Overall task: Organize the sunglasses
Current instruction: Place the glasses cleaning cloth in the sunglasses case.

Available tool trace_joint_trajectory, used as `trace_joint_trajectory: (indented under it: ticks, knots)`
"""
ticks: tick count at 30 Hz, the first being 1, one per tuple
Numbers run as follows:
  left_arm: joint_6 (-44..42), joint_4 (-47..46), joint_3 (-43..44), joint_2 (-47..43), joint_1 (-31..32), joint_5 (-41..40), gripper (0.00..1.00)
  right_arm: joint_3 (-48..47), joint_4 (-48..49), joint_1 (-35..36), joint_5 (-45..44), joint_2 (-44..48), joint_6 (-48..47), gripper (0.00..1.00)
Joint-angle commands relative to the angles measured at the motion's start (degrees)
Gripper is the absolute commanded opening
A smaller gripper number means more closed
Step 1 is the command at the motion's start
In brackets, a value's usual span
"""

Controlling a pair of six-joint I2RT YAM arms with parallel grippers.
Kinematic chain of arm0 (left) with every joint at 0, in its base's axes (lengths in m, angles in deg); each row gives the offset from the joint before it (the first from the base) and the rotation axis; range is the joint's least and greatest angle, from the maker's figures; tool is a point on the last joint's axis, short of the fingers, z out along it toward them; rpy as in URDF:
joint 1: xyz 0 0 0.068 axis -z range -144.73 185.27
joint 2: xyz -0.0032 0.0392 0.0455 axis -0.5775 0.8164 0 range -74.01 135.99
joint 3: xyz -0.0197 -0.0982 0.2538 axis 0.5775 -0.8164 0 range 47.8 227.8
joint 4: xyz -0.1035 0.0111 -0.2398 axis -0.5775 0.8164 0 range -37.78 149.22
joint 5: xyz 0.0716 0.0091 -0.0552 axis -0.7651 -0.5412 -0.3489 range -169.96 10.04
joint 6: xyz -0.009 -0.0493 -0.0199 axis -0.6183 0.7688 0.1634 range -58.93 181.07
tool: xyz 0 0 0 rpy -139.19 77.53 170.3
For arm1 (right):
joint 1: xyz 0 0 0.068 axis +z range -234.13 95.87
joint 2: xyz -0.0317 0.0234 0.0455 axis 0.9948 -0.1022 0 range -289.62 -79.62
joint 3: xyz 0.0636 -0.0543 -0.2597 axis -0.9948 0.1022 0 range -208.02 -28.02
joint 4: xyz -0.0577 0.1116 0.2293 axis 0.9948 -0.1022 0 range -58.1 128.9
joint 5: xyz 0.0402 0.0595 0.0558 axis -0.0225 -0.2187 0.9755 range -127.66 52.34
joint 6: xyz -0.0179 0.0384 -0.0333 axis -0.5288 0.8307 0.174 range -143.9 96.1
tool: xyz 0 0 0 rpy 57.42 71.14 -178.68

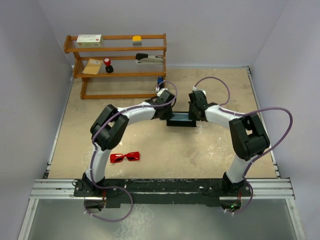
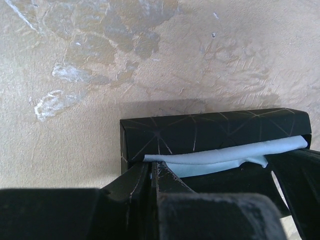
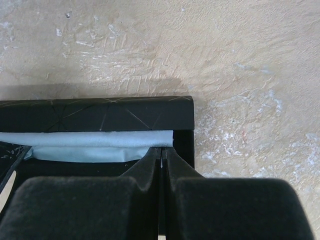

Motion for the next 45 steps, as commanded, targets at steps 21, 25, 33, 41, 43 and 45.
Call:
trace_joint_trajectory:
  ticks: [21,25,33,41,43,45]
  knots:
    - [-3.89,6.19,4.21,3.24,-1.80,1.72,0.00,-3.20,0.35,-0.24,-1.33,-1.21,-0.88,0.00]
    - [-3.02,6.84,3.59,2.58,-1.79,2.91,0.00,-3.26,0.18,-0.24,-2.19,-0.50,-0.97,0.00]
    - [1.93,2.16,1.53,3.53,-1.87,8.71,0.00,-3.16,0.92,-0.16,-1.92,-0.48,-0.99,0.00]
    - [1.68,2.06,2.90,4.94,-1.98,8.33,0.00,-3.60,1.57,-0.15,-1.67,-1.82,-0.83,0.00]
    - [1.29,2.80,3.72,5.23,-2.05,8.30,0.00,-3.81,1.58,-0.13,-1.57,-2.22,-0.81,0.00]
    - [0.86,3.60,3.93,4.79,-2.05,7.67,0.00,-3.91,1.45,-0.14,-1.57,-2.20,-0.86,0.00]
